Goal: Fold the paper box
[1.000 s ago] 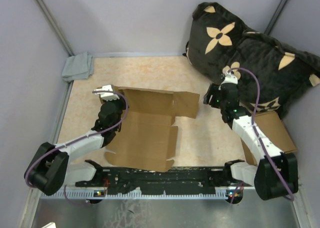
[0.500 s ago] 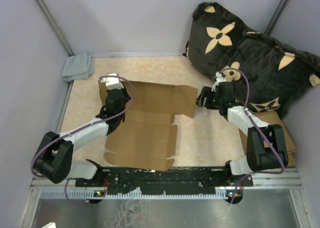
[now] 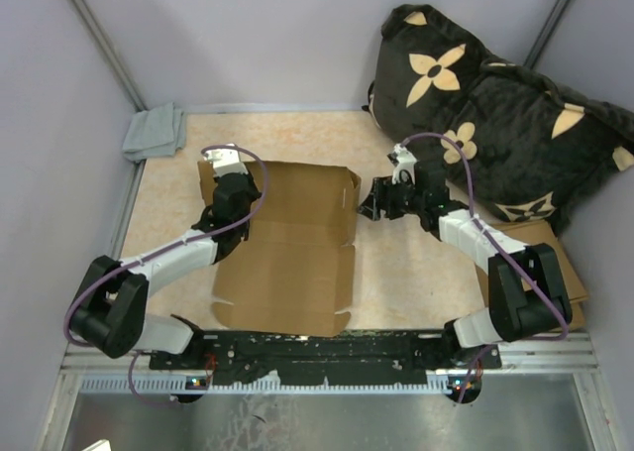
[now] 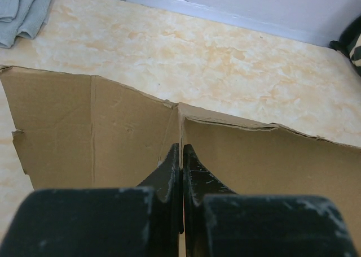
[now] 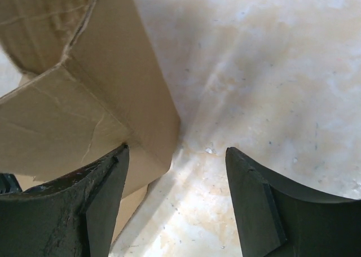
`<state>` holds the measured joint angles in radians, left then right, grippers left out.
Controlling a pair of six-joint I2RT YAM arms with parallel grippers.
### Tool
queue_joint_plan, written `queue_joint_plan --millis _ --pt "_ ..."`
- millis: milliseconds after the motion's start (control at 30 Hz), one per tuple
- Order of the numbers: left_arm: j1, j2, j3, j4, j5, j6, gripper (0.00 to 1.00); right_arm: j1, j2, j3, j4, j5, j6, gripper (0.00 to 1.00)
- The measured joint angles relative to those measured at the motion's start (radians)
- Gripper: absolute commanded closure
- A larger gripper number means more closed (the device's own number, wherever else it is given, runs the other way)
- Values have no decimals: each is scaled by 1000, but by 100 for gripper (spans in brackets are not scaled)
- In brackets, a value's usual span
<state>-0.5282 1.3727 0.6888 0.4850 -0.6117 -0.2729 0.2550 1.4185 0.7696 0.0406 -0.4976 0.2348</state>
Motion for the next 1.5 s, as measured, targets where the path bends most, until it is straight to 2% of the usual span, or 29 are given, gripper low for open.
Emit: queue_joint_plan --millis 300,700,867,1100,1333,1500 --pt "0 -4 -29 26 3 -18 100 12 0 6 1 -71 -25 29" --pt "0 -127 -290 300 98 -10 100 27 -60 3 83 -217 -31 26" --pt "0 -184 -422 470 154 32 100 46 -61 3 85 -233 -43 26" --pt "0 -186 -517 640 188 70 100 112 -61 3 55 -191 -71 27" --pt "0 -183 -531 669 177 95 100 196 -79 -39 44 -55 -74 27" --pt "-5 -184 -531 667 169 103 100 208 -144 -117 58 -8 -48 26"
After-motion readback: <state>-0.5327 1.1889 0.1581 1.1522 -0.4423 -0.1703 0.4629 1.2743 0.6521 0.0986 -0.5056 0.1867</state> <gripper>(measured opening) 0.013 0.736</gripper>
